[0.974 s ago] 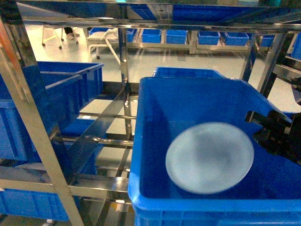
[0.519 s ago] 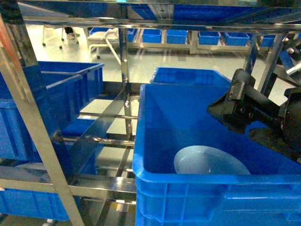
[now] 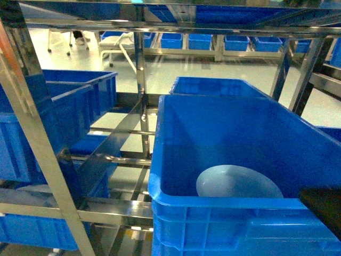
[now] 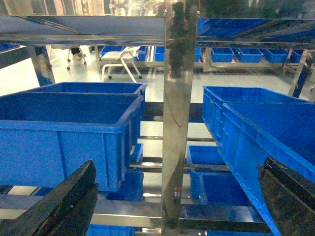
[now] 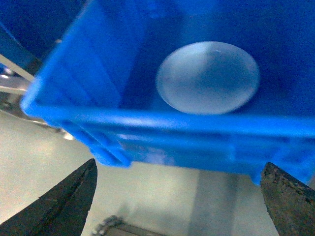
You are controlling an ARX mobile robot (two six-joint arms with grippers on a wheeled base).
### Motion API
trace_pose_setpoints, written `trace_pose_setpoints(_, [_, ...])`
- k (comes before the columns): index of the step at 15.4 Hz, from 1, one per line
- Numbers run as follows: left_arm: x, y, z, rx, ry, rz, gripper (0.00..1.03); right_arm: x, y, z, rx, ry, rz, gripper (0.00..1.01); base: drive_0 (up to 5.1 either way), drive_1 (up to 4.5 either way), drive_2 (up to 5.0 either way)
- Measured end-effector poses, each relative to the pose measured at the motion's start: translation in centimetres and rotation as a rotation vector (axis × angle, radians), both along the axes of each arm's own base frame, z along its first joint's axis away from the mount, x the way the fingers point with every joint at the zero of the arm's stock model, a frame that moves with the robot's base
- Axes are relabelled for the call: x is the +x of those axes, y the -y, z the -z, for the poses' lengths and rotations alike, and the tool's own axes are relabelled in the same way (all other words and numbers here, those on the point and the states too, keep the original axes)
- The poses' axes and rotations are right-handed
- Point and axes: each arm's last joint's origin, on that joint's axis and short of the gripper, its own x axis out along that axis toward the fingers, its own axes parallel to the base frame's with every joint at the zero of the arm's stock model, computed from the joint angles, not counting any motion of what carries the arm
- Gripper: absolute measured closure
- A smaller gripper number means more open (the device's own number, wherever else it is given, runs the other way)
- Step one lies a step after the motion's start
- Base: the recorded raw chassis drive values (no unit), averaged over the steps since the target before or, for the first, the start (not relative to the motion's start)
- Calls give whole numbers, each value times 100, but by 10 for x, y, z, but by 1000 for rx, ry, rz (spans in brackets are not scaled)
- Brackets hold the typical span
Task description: Place blue tray on left shelf second layer neatly
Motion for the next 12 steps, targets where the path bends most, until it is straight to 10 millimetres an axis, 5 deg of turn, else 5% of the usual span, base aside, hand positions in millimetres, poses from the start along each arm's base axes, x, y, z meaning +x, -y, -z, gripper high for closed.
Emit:
trace_pose_setpoints(2, [0, 0, 0, 0, 0, 0, 5, -47, 24, 10, -138, 15, 40, 3, 0, 0, 0])
trace_pose_setpoints(4, [0, 0, 0, 0, 0, 0, 5, -59, 28, 1, -145, 209, 55, 7, 0, 0, 0])
trace_pose_setpoints(5, [0, 0, 0, 0, 1, -1, 5, -61, 31, 5, -182, 473, 179, 19, 0, 0, 0])
trace_pose_setpoints(7, [0, 0, 0, 0, 0, 0, 5, -65, 46, 10, -211, 642, 308, 45, 0, 0, 0])
trace_pose_setpoints(11, [0, 0, 0, 0, 0, 0, 5, -71, 56, 12, -216, 681, 295, 96, 0, 0, 0])
trace_pose_setpoints(12, [0, 0, 0, 0, 0, 0, 5, -72, 59, 12, -216, 682, 283, 99, 0, 0, 0])
